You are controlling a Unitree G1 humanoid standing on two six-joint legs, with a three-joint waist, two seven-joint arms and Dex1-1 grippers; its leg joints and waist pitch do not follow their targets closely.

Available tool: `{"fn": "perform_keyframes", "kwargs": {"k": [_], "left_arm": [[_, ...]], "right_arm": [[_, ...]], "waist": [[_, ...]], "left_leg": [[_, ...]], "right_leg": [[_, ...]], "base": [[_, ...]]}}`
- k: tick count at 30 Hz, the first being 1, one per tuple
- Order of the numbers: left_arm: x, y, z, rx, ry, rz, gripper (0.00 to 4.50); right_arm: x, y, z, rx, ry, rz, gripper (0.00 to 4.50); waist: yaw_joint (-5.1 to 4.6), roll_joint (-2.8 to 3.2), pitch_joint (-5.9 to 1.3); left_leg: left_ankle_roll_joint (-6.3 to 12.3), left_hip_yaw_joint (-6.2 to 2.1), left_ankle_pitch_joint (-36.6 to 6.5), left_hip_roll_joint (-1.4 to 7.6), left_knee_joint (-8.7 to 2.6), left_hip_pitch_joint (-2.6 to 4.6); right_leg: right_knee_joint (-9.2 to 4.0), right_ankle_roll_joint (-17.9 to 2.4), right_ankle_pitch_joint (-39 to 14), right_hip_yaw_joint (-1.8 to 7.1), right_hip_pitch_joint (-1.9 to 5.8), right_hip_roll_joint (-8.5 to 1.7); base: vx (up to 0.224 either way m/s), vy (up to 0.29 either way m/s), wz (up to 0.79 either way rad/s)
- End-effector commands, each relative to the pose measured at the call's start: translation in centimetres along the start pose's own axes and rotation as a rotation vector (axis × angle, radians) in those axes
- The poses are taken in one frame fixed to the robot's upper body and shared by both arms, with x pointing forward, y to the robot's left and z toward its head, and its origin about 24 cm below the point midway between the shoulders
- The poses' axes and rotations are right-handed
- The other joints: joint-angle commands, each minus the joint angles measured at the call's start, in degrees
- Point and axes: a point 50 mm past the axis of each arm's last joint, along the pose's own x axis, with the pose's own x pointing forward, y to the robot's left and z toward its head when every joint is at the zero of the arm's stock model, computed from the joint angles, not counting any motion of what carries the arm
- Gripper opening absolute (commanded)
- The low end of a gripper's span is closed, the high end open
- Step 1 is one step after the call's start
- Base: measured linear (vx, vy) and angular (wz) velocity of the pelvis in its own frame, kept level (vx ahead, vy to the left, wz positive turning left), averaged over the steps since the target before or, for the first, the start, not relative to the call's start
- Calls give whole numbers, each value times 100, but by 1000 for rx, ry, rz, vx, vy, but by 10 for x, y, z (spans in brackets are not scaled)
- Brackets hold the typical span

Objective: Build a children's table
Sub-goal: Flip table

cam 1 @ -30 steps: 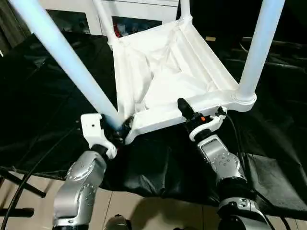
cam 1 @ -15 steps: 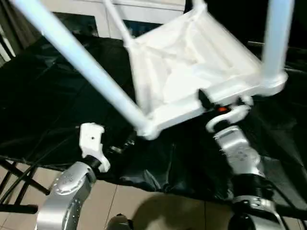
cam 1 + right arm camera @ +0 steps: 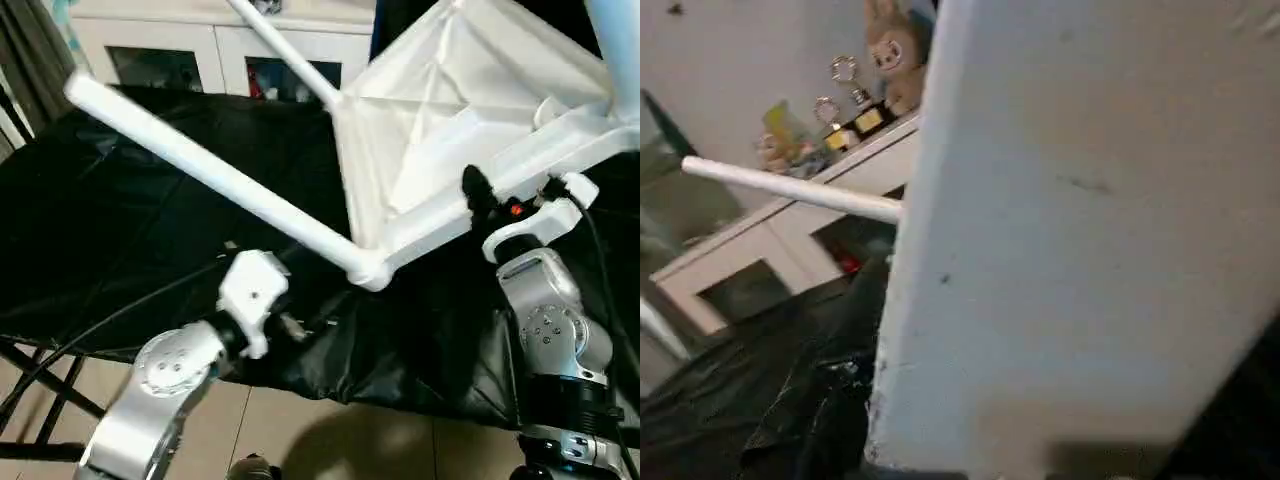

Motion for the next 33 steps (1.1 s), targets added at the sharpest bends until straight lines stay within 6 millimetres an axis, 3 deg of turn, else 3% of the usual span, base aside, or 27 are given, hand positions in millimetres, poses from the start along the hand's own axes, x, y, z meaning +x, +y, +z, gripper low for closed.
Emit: {"fn": "perform_keyframes", "kwargs": {"k": [1,2,4,5,6,9,13,16,18,19,20,21,22,23,26,29,33], "left_arm": [[2,-1,6,32,-10,-14,450],[5,3,18,77,-41,1,450],[7,7,26,124,-58,16,450],[8,9,32,158,-71,18,450],[8,10,33,169,-75,19,450],[12,16,60,318,-129,26,450],[14,23,79,416,-162,38,450],[16,31,93,506,-186,74,450],[17,35,104,560,-213,91,450],[18,39,121,628,-253,107,450],[18,39,122,633,-257,108,450],[18,41,128,657,-271,114,450],[18,43,142,711,-311,122,450],[16,46,155,760,-355,144,450],[13,49,169,811,-403,180,450],[7,63,180,904,-408,301,450],[4,92,170,1030,-252,428,450]], "right_arm": [[-4,-4,9,-161,-14,-32,198],[-4,3,12,-280,-9,-34,198],[-4,9,14,-359,-9,-31,198],[-3,11,14,-390,-9,-31,198],[-3,12,14,-399,-9,-31,198],[2,23,13,-536,-21,-21,198],[7,26,11,-569,-24,-53,193],[11,27,9,-588,-19,-89,190],[12,29,7,-601,-17,-100,189],[13,33,2,-608,-11,-90,189],[13,33,2,-608,-11,-89,189],[14,35,0,-612,-9,-81,189],[16,40,-6,-607,13,-42,224],[18,43,-11,-610,27,-15,224],[19,45,-17,-618,45,15,264],[20,43,-25,-621,79,10,266],[18,37,-31,-606,105,6,266]], "waist": [[-62,-50,-364],[-77,-107,-360],[-92,-98,-366],[-110,-153,-358],[-109,-135,-358],[-210,-182,-357],[-252,-234,-366],[-247,-220,-360],[-246,-235,-371],[-242,-225,-370],[-247,-259,-380],[-243,-245,-391],[-239,-268,-391],[-249,-298,-393],[-299,-291,-378],[-327,-349,-388],[-313,-260,-406]], "left_leg": [[-173,-61,-1114,185,-396,101],[-189,-68,-1027,183,-407,80],[-207,-64,-1029,179,-398,91],[-212,-57,-1001,170,-401,69],[-216,-60,-1015,163,-401,76],[-243,-63,-1171,146,-397,79],[-230,-61,-1226,158,-390,102],[-293,-59,-1313,160,-394,133],[-333,-67,-1361,165,-394,138],[-350,-67,-1328,164,-392,129],[-346,-64,-1292,160,-388,122],[-358,-69,-1200,153,-385,110],[-356,-66,-1150,155,-382,103],[-342,-71,-1109,148,-381,82],[-372,-74,-1208,150,-378,82],[-353,-72,-1152,145,-372,58],[-347,-74,-993,146,-357,64]], "right_leg": [[-574,-190,-1422,362,208,-405],[-550,-178,-1322,359,232,-392],[-541,-174,-1260,370,217,-390],[-546,-155,-1255,380,232,-386],[-547,-146,-1291,386,224,-388],[-560,-120,-1422,391,218,-383],[-542,-207,-1265,408,199,-371],[-538,-256,-1233,411,169,-353],[-521,-261,-1209,412,183,-362],[-520,-263,-1111,424,181,-359],[-506,-267,-1050,424,196,-360],[-477,-297,-926,422,212,-365],[-473,-311,-854,424,221,-379],[-458,-332,-824,420,241,-381],[-478,-354,-944,420,242,-393],[-472,-365,-964,417,260,-390],[-434,-376,-649,422,240,-371]], "base": [[0,0,0],[0,0,0],[0,0,0],[0,0,0],[0,0,0],[0,0,0],[0,0,0],[0,0,0],[0,0,0],[0,0,0],[0,0,0],[0,0,0],[0,0,0],[0,0,0],[0,0,0],[0,0,0],[0,0,0]]}}
